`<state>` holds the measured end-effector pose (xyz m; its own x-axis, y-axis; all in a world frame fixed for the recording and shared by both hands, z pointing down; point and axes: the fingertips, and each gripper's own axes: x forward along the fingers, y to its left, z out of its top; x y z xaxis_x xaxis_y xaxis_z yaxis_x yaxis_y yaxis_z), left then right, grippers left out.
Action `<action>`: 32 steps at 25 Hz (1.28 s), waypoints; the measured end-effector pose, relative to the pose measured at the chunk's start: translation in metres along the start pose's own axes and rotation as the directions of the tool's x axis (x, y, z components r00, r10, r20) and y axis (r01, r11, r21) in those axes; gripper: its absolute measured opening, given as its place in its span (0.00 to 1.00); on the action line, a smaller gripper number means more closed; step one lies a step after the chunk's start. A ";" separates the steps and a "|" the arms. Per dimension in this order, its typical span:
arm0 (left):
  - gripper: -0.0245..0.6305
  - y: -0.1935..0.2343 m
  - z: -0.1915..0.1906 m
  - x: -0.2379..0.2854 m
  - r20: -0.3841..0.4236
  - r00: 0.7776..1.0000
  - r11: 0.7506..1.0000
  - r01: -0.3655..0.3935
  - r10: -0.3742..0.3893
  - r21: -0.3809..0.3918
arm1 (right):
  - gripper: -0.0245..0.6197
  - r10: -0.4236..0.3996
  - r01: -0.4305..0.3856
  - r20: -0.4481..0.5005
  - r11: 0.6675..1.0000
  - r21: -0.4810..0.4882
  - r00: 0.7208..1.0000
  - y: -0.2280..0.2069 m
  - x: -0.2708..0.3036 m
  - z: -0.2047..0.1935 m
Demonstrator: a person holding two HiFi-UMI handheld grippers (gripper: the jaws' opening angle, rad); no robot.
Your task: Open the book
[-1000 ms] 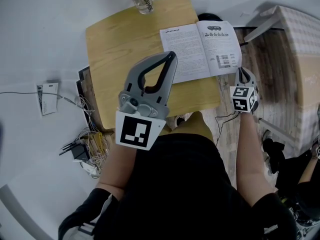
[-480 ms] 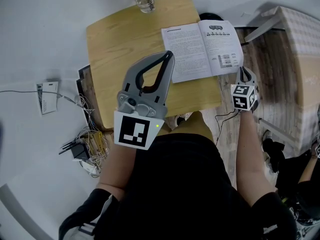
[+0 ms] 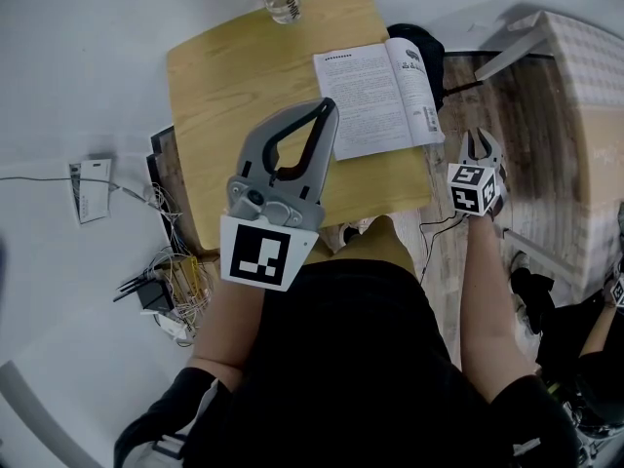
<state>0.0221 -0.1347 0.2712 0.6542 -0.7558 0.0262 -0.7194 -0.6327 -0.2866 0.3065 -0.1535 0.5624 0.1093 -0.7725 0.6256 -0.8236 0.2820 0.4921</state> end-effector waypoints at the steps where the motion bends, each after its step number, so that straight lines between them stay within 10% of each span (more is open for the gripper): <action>1: 0.05 0.000 0.000 0.000 0.001 1.000 1.000 -0.001 0.001 -0.002 | 0.16 0.004 -0.004 0.000 1.000 -0.003 1.000 0.001 -0.001 0.000; 32: 0.05 0.002 0.001 -0.022 0.013 1.000 1.000 -0.016 0.016 -0.010 | 0.16 0.032 -0.031 0.014 0.999 -0.013 0.999 0.025 -0.013 0.006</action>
<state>0.0065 -0.1195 0.2689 0.6453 -0.7639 0.0090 -0.7323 -0.6220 -0.2771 0.2813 -0.1401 0.5625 0.0752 -0.7712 0.6321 -0.8192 0.3136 0.4801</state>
